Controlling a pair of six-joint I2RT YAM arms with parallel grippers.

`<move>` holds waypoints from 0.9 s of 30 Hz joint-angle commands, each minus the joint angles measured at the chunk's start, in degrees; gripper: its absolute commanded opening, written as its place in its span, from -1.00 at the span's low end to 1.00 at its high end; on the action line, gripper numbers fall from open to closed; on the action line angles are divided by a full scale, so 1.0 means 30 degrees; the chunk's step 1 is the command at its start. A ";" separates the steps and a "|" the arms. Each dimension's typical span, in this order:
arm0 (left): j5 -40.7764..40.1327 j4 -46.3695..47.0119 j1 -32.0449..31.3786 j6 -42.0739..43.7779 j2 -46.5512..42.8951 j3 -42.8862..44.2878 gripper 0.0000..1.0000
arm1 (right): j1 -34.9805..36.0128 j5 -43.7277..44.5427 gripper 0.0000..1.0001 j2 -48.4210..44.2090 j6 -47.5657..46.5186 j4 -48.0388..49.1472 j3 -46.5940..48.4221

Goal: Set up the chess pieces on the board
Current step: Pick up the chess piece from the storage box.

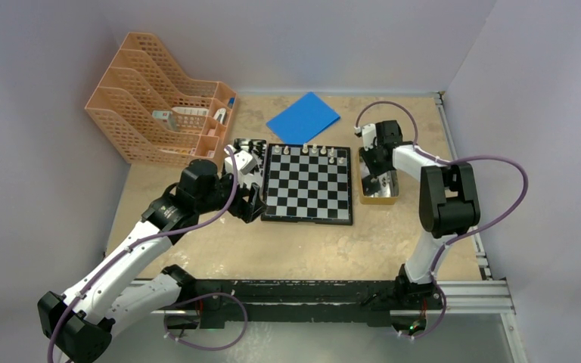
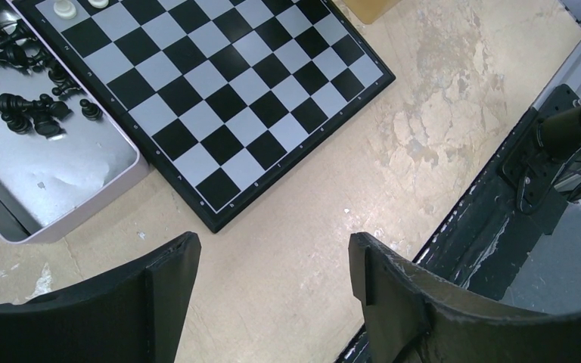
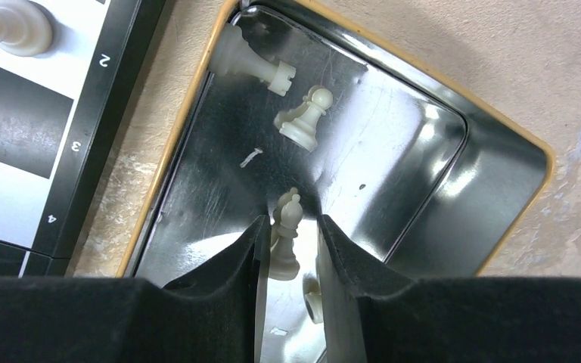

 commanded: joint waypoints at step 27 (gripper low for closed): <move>0.1594 0.2994 0.0077 -0.4781 -0.0560 -0.0568 0.14 | -0.0006 0.0246 -0.92 -0.3707 0.3472 -0.0648 0.0461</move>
